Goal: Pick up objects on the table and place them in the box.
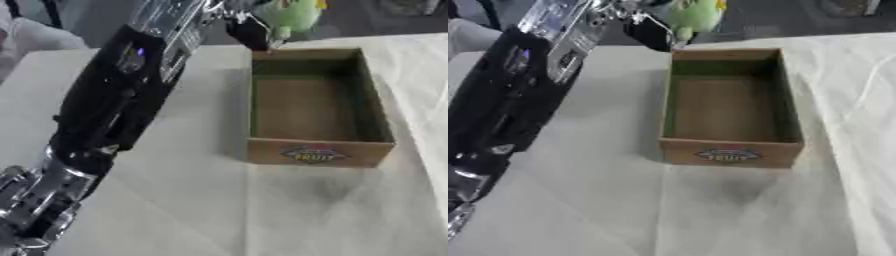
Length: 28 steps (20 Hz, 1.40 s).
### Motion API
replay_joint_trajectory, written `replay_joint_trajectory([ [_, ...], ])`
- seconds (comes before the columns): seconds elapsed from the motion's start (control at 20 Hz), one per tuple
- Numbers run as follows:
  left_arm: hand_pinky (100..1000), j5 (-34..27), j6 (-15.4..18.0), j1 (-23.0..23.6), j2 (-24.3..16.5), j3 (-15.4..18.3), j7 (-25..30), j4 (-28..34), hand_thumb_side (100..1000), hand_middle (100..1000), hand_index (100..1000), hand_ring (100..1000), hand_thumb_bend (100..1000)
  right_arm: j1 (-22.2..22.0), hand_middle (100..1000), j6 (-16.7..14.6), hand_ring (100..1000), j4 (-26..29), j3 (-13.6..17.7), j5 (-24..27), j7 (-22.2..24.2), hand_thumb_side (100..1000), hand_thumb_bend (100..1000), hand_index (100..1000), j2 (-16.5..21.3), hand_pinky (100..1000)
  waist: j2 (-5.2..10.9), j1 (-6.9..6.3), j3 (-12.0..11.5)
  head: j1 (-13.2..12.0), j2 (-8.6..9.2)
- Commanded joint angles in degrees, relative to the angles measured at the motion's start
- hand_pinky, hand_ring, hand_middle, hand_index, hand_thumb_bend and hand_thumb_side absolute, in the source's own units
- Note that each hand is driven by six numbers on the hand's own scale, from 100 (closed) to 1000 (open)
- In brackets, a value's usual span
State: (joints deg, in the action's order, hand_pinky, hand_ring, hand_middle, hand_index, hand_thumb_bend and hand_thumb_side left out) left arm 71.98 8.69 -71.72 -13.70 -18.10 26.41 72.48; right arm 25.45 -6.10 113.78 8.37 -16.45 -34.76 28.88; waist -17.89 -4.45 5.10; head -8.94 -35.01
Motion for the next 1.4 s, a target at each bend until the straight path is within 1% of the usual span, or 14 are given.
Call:
replay_joint_trajectory([
  [0.05, 177, 3.71, 0.08, -1.93, 1.6, -0.13, -1.91, -1.18, 451, 361, 558, 379, 100, 1.2, 707, -0.37, 823, 0.81, -0.02, 0.62, 0.09, 1000, 100, 733, 0.62, 783, 0.79, 0.4, 0.35, -0.77, 0.96],
  [0.25, 187, 7.63, 0.89, -1.97, 3.61, -0.94, -3.86, -2.66, 450, 369, 560, 391, 100, 1.8, 707, -0.51, 823, 0.81, -0.08, 0.83, 0.12, 1000, 100, 733, 0.35, 783, 0.2, 0.44, 0.89, -1.42, 1.41],
  [0.5, 200, 11.51, 2.2, -1.54, 4.91, -1.69, -5.46, -4.96, 449, 380, 562, 406, 100, 2.36, 706, -0.63, 823, 0.81, -0.07, 0.96, -0.01, 1000, 100, 733, 0.15, 783, -0.37, 0.46, 1.44, -1.84, 2.33],
  [0.6, 218, 12.68, 2.79, -1.59, 5.37, -1.85, -5.58, -6.27, 448, 394, 567, 423, 100, 2.65, 705, -0.68, 822, 0.81, -0.17, 1.06, -0.05, 1000, 100, 732, 0.06, 783, -0.58, 0.39, 1.67, -2.14, 2.55],
  [0.7, 254, 13.87, 3.56, -1.84, 5.81, -1.9, -4.98, -7.86, 451, 425, 584, 453, 100, 2.99, 705, -0.74, 822, 0.81, -0.31, 1.17, -0.01, 1000, 100, 732, 0.0, 783, -0.81, 0.3, 1.97, -2.47, 2.63],
  [0.9, 310, 16.05, 5.14, -2.4, 7.03, -1.51, -2.82, -10.8, 450, 441, 598, 474, 100, 3.67, 704, -0.82, 822, 0.81, -0.51, 1.37, 0.0, 1000, 100, 732, -0.14, 783, -1.33, 0.13, 2.66, -3.27, 2.9],
  [1.1, 416, 19.09, 5.65, -2.62, 7.48, -1.21, -1.92, -11.77, 452, 442, 607, 509, 100, 4.03, 704, -0.83, 822, 0.81, -0.57, 1.44, -0.06, 1000, 100, 732, -0.23, 783, -1.72, 0.03, 3.15, -3.9, 3.07],
  [1.15, 416, 19.71, 5.71, -2.62, 7.55, -1.14, -1.84, -11.86, 452, 442, 607, 509, 100, 4.09, 704, -0.84, 822, 0.81, -0.58, 1.47, -0.08, 1000, 100, 732, -0.25, 783, -1.78, 0.01, 3.21, -3.98, 3.09],
  [1.2, 447, 20.21, 5.78, -2.6, 7.6, -1.12, -1.82, -11.9, 451, 448, 621, 526, 100, 4.14, 703, -0.83, 822, 0.81, -0.58, 1.49, -0.1, 1000, 100, 732, -0.28, 783, -1.85, -0.01, 3.28, -4.05, 3.11],
  [1.25, 453, 20.61, 5.88, -2.55, 7.64, -1.11, -1.81, -11.94, 452, 451, 625, 530, 100, 4.17, 703, -0.83, 822, 0.81, -0.59, 1.5, -0.12, 1000, 100, 732, -0.3, 783, -1.91, -0.02, 3.33, -4.1, 3.15],
  [1.3, 475, 20.98, 5.98, -2.49, 7.67, -1.11, -1.68, -12.04, 457, 471, 646, 557, 100, 4.18, 703, -0.82, 823, 0.81, -0.59, 1.5, -0.14, 1000, 100, 732, -0.32, 783, -1.96, -0.05, 3.37, -4.18, 3.14],
  [1.4, 493, 21.63, 6.12, -2.33, 7.72, -1.04, -1.25, -12.28, 467, 492, 665, 582, 100, 4.18, 703, -0.78, 823, 0.81, -0.59, 1.49, -0.2, 1000, 100, 732, -0.33, 783, -2.05, -0.07, 3.41, -4.31, 3.21],
])
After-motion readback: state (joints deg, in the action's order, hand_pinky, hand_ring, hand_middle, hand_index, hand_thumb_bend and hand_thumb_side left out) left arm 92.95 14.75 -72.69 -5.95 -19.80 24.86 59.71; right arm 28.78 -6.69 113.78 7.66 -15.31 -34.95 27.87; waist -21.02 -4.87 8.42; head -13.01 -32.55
